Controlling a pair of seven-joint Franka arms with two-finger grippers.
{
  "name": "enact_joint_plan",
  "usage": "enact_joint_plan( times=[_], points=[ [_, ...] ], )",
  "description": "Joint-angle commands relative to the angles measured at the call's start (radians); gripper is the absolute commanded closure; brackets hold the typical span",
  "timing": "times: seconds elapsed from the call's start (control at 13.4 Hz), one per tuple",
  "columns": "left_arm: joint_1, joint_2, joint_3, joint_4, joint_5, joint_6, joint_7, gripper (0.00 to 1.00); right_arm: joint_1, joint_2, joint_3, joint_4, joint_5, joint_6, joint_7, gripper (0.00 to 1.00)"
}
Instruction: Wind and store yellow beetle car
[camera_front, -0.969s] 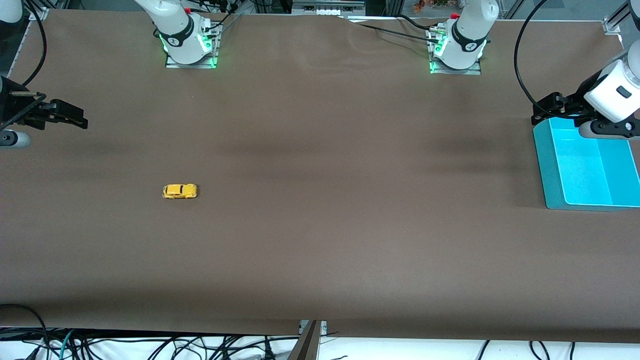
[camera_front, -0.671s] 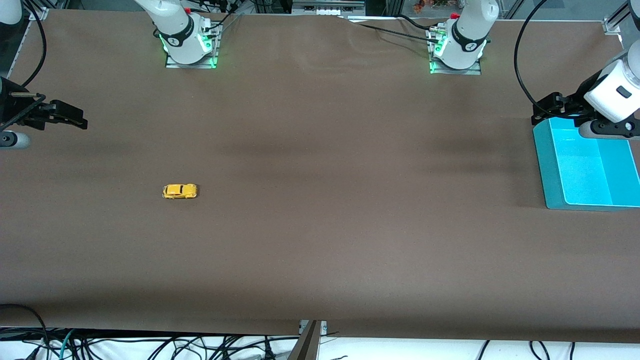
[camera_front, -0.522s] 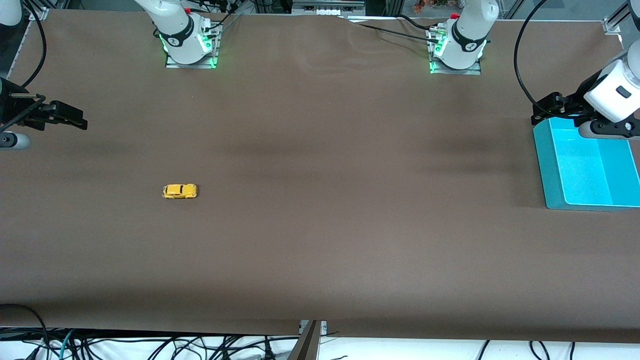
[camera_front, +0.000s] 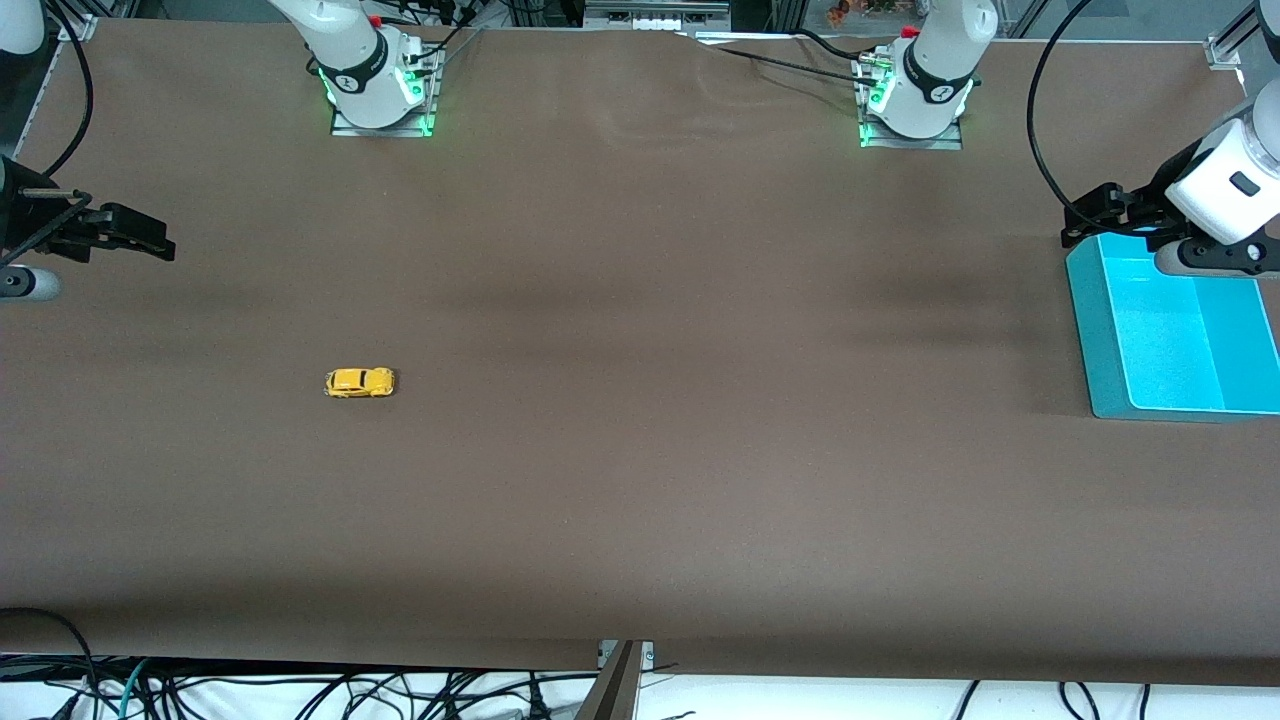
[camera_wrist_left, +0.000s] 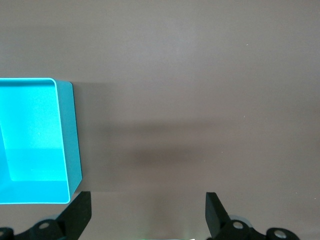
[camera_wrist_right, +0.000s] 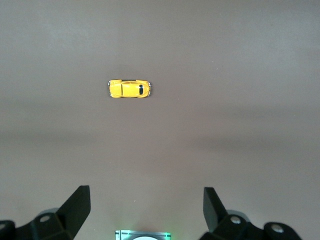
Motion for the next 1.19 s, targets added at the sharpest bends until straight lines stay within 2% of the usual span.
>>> enact_joint_plan(
  times=[0.0, 0.52, 1.12],
  points=[
    [-0.005, 0.01, 0.003, 0.03, -0.015, -0.024, -0.009, 0.0, -0.006, 0.003, 0.003, 0.014, -0.001, 0.005, 0.005, 0.0],
    [-0.005, 0.01, 0.003, 0.03, -0.015, -0.024, -0.009, 0.0, 0.008, 0.029, 0.012, 0.014, 0.003, 0.002, 0.005, 0.0],
    [-0.005, 0.01, 0.006, 0.03, -0.013, -0.033, 0.011, 0.0, 0.144, 0.078, 0.024, 0.014, 0.002, -0.009, -0.004, 0.0]
  ],
)
